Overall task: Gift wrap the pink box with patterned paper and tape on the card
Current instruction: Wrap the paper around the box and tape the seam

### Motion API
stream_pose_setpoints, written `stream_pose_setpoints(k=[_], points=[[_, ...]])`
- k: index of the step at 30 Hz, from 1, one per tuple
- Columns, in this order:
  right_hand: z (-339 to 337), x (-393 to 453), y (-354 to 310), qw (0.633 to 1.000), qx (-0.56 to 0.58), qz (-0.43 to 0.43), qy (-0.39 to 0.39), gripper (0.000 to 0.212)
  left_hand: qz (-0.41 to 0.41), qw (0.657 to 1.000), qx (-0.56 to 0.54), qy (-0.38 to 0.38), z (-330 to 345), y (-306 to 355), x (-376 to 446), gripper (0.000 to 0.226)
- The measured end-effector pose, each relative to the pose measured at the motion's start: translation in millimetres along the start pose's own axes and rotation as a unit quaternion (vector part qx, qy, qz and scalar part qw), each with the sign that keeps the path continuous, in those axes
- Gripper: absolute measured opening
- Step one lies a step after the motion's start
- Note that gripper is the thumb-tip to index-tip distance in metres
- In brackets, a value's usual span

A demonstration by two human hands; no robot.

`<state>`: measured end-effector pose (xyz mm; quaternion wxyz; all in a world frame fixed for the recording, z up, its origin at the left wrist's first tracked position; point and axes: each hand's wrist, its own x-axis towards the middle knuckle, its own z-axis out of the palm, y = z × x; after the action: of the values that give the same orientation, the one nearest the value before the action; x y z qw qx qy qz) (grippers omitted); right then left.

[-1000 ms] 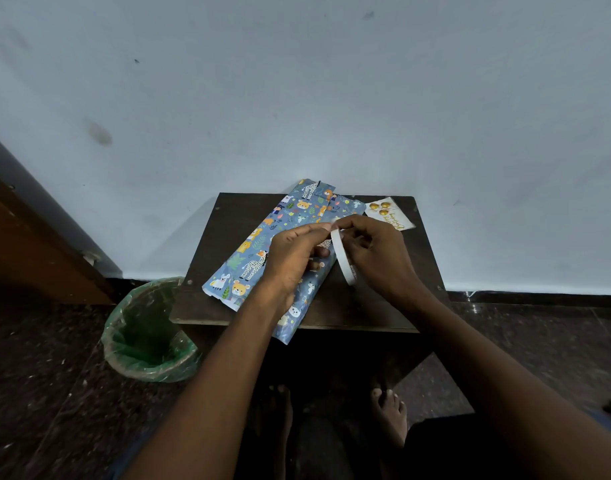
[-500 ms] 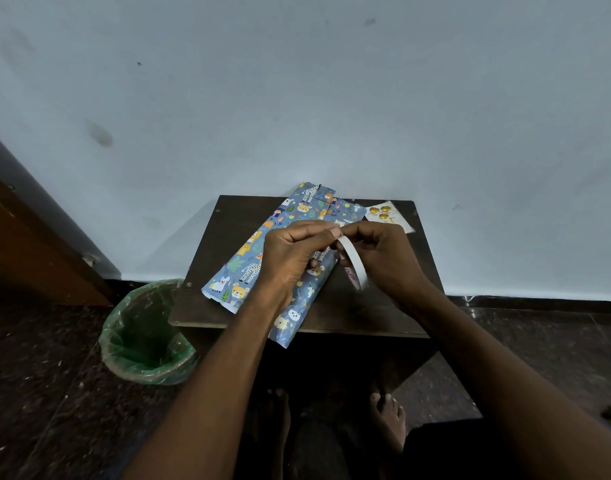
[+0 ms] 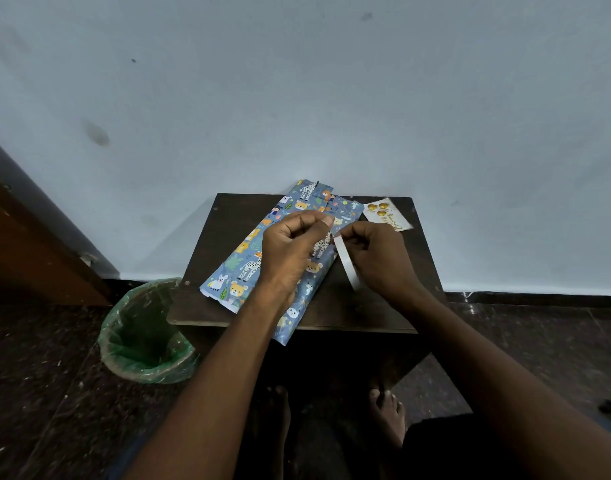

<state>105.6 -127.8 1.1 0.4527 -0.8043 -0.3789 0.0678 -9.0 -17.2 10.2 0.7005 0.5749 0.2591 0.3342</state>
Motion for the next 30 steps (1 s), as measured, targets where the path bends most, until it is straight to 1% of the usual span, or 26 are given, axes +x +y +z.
stream_pose_setpoints(k=[3,6,8,15,21,26,30], points=[[-1,-2,0,0.999,-0.034,0.003,0.0,0.021,-0.038,0.998,0.027,-0.036,-4,2,-3,0.015],[-3,-1,2,0.999,-0.041,0.027,-0.002,0.025,-0.064,0.989,0.069,-0.116,-9,5,-1,0.03],[-4,-2,2,0.998,-0.042,0.037,-0.002,0.026,-0.077,0.984,0.078,-0.142,-8,7,-2,0.036],[-6,-2,-1,0.997,-0.056,0.057,0.001,0.026,-0.094,0.988,0.055,-0.111,0,8,-6,0.037],[-7,-2,-6,0.994,-0.104,0.04,0.008,0.022,-0.097,0.989,0.04,-0.1,1,8,-6,0.037],[-7,-2,-4,0.992,-0.12,0.03,0.0,0.021,-0.104,0.991,0.021,-0.083,4,5,-7,0.039],[-8,-3,-8,0.991,-0.13,0.022,-0.004,0.019,-0.105,0.993,0.009,-0.058,6,2,-5,0.035]])
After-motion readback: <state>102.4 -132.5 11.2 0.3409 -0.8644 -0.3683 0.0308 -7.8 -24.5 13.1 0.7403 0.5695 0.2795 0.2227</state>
